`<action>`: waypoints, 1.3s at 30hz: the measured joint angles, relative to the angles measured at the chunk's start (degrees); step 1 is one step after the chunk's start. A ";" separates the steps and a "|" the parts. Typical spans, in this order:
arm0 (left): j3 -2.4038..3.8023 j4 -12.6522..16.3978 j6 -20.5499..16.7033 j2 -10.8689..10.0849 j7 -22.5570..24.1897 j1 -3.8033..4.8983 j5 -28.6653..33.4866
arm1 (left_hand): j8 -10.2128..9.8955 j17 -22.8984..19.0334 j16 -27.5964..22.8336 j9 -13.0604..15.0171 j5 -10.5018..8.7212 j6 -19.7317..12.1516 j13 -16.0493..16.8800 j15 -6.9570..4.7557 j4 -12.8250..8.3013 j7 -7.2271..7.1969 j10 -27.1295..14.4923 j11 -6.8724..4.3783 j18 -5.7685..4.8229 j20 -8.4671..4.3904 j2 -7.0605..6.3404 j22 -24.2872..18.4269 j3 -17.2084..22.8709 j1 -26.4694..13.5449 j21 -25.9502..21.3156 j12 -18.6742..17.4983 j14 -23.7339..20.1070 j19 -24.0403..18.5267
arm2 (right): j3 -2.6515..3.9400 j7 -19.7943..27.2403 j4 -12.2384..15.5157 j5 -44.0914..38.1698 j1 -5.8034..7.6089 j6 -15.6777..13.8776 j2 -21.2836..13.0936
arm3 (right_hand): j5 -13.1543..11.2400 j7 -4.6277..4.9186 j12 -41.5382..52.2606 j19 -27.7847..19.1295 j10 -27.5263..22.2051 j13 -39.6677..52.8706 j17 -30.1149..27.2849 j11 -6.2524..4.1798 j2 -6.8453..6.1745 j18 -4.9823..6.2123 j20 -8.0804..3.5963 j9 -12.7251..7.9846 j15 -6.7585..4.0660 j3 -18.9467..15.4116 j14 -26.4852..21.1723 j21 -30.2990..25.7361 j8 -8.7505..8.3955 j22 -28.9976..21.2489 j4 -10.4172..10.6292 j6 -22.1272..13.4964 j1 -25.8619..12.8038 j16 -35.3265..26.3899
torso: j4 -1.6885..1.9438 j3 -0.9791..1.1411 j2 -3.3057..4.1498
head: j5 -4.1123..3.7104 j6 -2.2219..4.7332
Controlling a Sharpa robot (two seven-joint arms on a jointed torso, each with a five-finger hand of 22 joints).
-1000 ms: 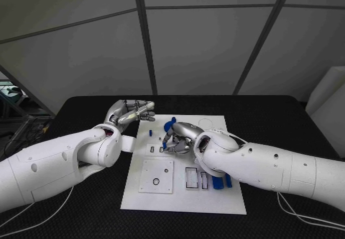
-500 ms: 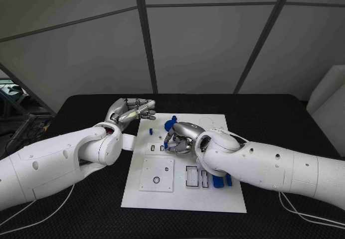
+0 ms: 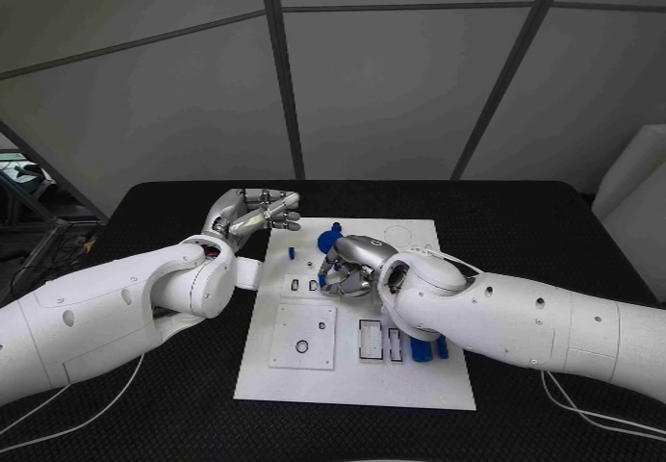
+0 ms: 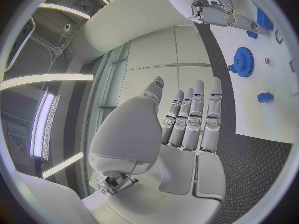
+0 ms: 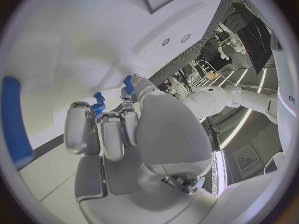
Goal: Assemble the parts on the task board
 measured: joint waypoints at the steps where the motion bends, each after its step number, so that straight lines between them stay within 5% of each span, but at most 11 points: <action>1: 0.00 -0.01 0.00 0.00 0.00 0.00 0.00 | 0.00 0.00 0.00 0.00 0.00 0.00 0.00 0.00 0.00 0.00 0.00 0.00 0.00 0.00 0.00 0.00 0.00 0.00 0.00 0.00 0.00 0.00 | 0.00 -0.04 0.04 -0.07 0.00 0.03 -0.01 | 0.00 0.00 -0.06 0.00 0.00 0.00 0.00 0.00 -0.31 0.00 0.00 0.00 0.00 0.00 0.00 0.00 0.00 -0.01 0.00 0.00 -0.31 0.00 | 0.01 0.00 0.00 | 0.01 -0.03; 33: 0.00 -0.06 0.03 -0.04 -0.07 0.00 0.00 | 0.00 0.06 0.00 0.00 0.00 0.00 0.00 0.00 0.00 0.00 0.00 0.00 0.01 0.00 0.00 0.05 0.00 0.00 0.00 0.00 0.00 0.00 | -0.13 -0.83 0.16 -0.72 -0.25 0.71 0.24 | 0.16 2.17 -2.17 -0.62 -1.85 0.00 0.03 1.85 -2.75 0.00 1.03 -0.63 1.03 0.10 -0.20 -0.26 -3.01 -0.94 -0.07 -4.88 -3.39 0.00 | 0.02 -0.02 -0.04 | 0.01 -0.08; 39: 0.00 -0.10 0.03 -0.03 -0.08 0.00 0.00 | 0.00 0.06 0.00 0.00 0.00 0.00 0.00 0.00 0.00 0.00 0.00 0.00 0.01 0.00 0.00 0.04 0.00 0.00 0.00 0.00 0.00 0.00 | -0.15 -0.88 0.13 -0.72 -0.30 0.64 0.25 | -2.18 2.26 -2.64 -0.95 -2.26 0.00 0.03 2.26 -4.66 0.00 1.36 -0.68 1.45 -1.01 -0.20 -0.61 -3.68 -1.23 1.04 -6.41 -5.30 0.00 | 0.02 -0.02 -0.04 | 0.01 -0.05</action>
